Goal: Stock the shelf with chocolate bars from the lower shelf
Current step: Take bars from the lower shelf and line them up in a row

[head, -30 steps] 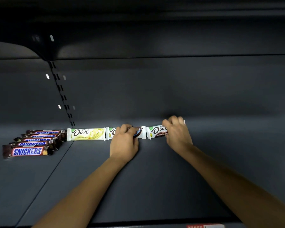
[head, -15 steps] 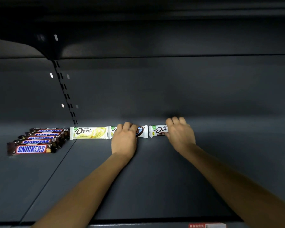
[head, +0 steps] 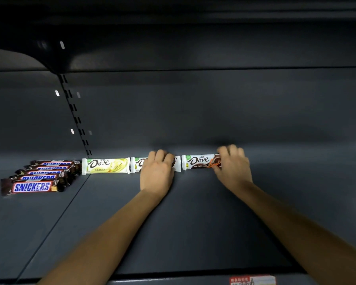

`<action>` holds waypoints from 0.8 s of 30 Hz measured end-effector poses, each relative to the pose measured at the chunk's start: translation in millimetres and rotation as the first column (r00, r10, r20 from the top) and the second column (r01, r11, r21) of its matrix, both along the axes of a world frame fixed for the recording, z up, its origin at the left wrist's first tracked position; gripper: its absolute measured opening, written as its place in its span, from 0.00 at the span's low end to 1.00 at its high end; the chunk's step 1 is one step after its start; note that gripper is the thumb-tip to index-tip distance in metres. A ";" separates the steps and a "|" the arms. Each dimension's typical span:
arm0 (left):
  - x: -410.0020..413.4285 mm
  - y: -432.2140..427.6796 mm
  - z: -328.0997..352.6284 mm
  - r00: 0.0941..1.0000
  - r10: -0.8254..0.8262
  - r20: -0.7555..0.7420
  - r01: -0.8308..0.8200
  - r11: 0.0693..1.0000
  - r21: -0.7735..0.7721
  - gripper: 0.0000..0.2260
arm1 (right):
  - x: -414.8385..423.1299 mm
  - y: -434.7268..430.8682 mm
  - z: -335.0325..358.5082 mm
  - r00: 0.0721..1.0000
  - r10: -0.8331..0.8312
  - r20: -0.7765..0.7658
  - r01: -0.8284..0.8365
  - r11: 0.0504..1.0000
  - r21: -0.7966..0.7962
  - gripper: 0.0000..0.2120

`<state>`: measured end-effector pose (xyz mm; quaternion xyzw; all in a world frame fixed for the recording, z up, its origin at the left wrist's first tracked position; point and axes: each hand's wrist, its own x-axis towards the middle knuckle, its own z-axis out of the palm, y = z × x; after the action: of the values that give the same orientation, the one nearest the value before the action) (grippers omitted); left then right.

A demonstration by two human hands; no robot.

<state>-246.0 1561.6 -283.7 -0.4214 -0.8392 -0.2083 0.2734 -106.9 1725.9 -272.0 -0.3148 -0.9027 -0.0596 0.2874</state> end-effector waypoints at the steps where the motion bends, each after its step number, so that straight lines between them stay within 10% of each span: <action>1: 2.8 3.0 0.1 0.999 -0.031 -0.013 0.031 1.000 0.004 0.13 | 1.2 -0.3 1.3 0.997 -0.028 -0.073 0.019 0.992 -0.121 0.17; 7: 10.1 22.8 1.9 0.995 -0.103 0.008 0.103 0.994 -0.026 0.14 | -1.4 4.7 7.1 0.916 -0.203 -0.345 -0.050 0.797 -0.601 0.14; 24: 4.7 36.6 -3.9 0.988 -0.122 -0.093 0.120 0.993 -0.022 0.14 | -0.3 10.8 6.1 0.930 -0.167 -0.328 -0.072 0.792 -0.607 0.09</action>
<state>-241.2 1598.2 -287.6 -0.4831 -0.8000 -0.1974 0.2960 -107.2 1736.7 -265.9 -0.4187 -0.7956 0.2861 0.3314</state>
